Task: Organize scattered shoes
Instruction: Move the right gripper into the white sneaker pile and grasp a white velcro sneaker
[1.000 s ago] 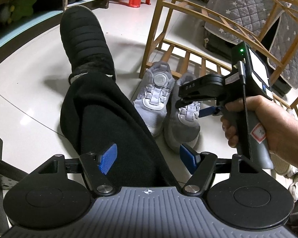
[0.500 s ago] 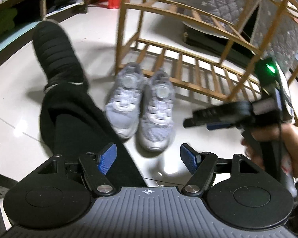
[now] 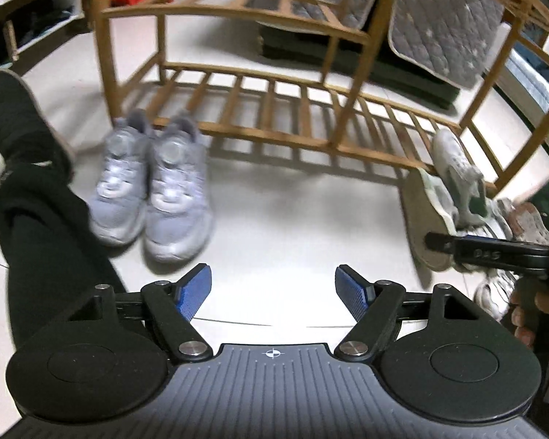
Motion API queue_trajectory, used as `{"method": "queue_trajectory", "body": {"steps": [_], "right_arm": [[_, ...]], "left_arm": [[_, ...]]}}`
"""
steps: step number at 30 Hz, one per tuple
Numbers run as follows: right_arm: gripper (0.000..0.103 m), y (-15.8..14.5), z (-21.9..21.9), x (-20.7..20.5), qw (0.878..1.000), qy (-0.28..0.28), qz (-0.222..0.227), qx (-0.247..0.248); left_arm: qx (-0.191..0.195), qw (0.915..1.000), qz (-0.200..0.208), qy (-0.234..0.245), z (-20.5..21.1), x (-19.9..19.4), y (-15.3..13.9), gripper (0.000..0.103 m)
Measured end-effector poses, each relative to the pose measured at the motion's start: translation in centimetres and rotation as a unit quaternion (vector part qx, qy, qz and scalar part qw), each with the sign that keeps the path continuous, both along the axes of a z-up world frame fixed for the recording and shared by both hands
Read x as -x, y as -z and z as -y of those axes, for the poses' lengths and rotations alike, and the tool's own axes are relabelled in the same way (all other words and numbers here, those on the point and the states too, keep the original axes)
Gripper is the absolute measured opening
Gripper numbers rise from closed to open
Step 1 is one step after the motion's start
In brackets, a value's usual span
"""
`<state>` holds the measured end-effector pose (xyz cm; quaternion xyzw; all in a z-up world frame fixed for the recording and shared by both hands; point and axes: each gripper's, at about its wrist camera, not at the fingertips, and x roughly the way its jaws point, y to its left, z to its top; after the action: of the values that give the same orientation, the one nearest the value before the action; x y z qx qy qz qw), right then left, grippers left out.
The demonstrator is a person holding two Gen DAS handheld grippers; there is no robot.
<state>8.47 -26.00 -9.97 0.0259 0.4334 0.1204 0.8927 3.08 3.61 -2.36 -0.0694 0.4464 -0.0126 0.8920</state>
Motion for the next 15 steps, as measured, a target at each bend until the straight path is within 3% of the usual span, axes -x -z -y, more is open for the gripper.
{"method": "queue_trajectory", "body": {"steps": [2,4,6,9,15], "right_arm": [[0.081,0.1,0.3,1.3,1.000,0.015,-0.005,0.005],[0.081,0.2,1.3,-3.0,0.999,0.034,-0.017,0.001],[0.081,-0.8,2.4,-3.5,0.999,0.040,-0.029,-0.001],[0.079,2.4,4.7,-8.2,0.998,0.040,-0.039,0.010],[0.037,12.3,10.0,-22.1,0.997,0.032,-0.057,0.037]], "left_arm": [[-0.006,0.9999,-0.007,0.007,1.1,-0.3,0.3,0.075],[-0.008,0.9998,-0.011,0.013,1.8,-0.3,0.4,0.075],[-0.010,0.9997,-0.015,0.017,2.2,-0.4,0.5,0.075],[-0.019,0.9995,-0.020,0.014,2.3,-0.5,0.7,0.076],[-0.017,0.9993,-0.034,-0.002,1.2,-0.4,1.4,0.076]]}}
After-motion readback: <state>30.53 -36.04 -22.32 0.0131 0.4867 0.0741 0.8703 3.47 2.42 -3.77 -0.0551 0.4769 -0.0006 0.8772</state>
